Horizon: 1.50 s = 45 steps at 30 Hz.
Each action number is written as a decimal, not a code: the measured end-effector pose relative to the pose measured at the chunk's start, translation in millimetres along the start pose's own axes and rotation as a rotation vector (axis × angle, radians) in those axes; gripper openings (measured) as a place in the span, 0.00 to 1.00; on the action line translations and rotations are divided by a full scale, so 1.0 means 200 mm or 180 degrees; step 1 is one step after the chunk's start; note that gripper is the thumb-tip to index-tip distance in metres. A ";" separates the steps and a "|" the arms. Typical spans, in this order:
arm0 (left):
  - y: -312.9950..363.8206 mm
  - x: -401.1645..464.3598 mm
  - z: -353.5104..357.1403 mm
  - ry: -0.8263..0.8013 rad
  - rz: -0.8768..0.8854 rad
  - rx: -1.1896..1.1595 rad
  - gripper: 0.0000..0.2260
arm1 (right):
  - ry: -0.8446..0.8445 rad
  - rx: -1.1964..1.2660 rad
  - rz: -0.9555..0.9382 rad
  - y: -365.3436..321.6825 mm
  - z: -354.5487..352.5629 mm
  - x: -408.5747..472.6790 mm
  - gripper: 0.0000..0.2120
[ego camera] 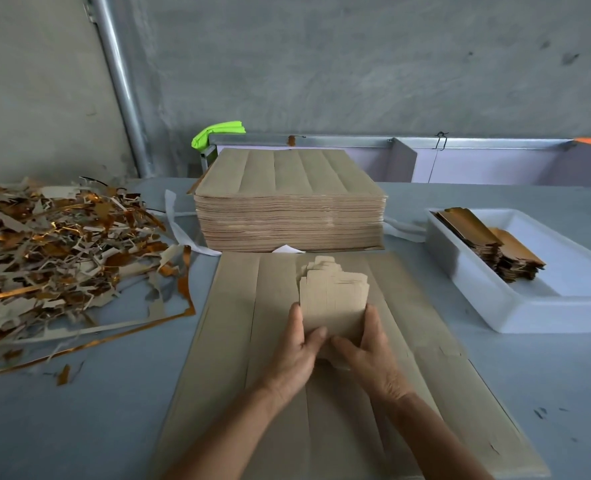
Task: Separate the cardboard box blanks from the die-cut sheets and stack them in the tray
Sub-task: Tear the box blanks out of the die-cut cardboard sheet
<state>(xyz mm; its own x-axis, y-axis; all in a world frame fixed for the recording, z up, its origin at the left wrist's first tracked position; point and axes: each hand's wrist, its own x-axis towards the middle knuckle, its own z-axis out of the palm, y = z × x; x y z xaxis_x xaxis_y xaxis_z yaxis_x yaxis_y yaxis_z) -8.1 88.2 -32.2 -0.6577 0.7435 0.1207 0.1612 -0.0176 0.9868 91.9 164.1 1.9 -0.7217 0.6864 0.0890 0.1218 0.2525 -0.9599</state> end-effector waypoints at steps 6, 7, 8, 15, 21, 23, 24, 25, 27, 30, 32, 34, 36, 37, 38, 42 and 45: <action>0.18 0.06 -0.13 0.0553 0.0420 -0.0069 0.25 | -0.0201 -0.1546 -0.0805 -0.11 -0.11 0.09 0.21; 0.21 0.07 -0.17 0.0574 0.0631 0.0348 0.31 | -0.0379 -0.1907 -0.0973 -0.14 -0.12 0.10 0.21; 0.24 0.07 -0.19 0.0484 0.0852 0.0736 0.35 | -0.0607 -0.2177 -0.1092 -0.17 -0.14 0.11 0.20; 0.18 0.05 -0.26 -0.0008 0.0605 0.0682 0.08 | -0.0494 -0.1554 -0.0664 -0.17 -0.16 0.16 0.19; 0.07 0.00 -0.20 0.0499 0.0283 0.0337 0.18 | 0.0169 0.0800 0.0297 0.02 -0.06 0.09 0.03; 0.05 0.01 -0.17 0.0693 0.0371 0.0409 0.18 | 0.0741 0.1047 0.0347 0.05 0.00 0.09 0.07; 0.06 0.01 -0.16 0.0818 0.0459 0.0382 0.16 | 0.1010 0.1081 0.0324 0.05 0.03 0.09 0.09; 0.07 0.00 -0.13 0.0936 0.0509 0.0309 0.10 | 0.1200 0.1055 0.0281 0.05 0.05 0.10 0.09; 0.07 0.01 -0.10 0.1327 0.0523 0.0147 0.16 | 0.1339 0.0949 0.0179 0.04 0.09 0.09 0.10; 0.07 0.04 -0.05 0.1820 0.0412 -0.0203 0.23 | 0.1451 0.0986 0.0015 0.05 0.12 0.09 0.09; 0.05 0.06 -0.04 0.1891 0.0415 -0.0315 0.24 | 0.1621 0.0931 -0.0013 0.07 0.12 0.09 0.05; 0.03 0.07 -0.04 0.1884 0.0626 -0.0132 0.23 | 0.1674 0.0725 0.0006 0.09 0.13 0.09 0.07; 0.01 0.07 -0.05 0.1872 0.0740 0.0045 0.23 | 0.1392 0.0721 -0.0039 0.10 0.13 0.07 0.12; 0.02 0.07 -0.06 0.1898 0.0723 0.0072 0.22 | 0.1195 0.0798 -0.0054 0.11 0.13 0.06 0.16; 0.02 0.08 -0.06 0.1913 0.0695 0.0078 0.22 | 0.1012 0.0843 -0.0059 0.11 0.12 0.05 0.18; 0.04 0.07 -0.10 0.1255 0.0670 0.0270 0.21 | 0.0744 0.0970 0.0064 0.14 0.03 0.06 0.16; 0.07 0.05 -0.17 0.0404 0.0506 0.0605 0.12 | 0.0644 0.1346 -0.0122 0.12 -0.04 0.08 0.14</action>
<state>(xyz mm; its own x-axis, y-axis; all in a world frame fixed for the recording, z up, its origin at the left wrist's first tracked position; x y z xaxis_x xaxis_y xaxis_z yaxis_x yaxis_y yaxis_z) -37.9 71.9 -13.6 -0.6981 0.6516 0.2967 0.3969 0.0074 0.9178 88.2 186.3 -18.3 -0.5679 0.8117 0.1362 -0.2210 0.0090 -0.9752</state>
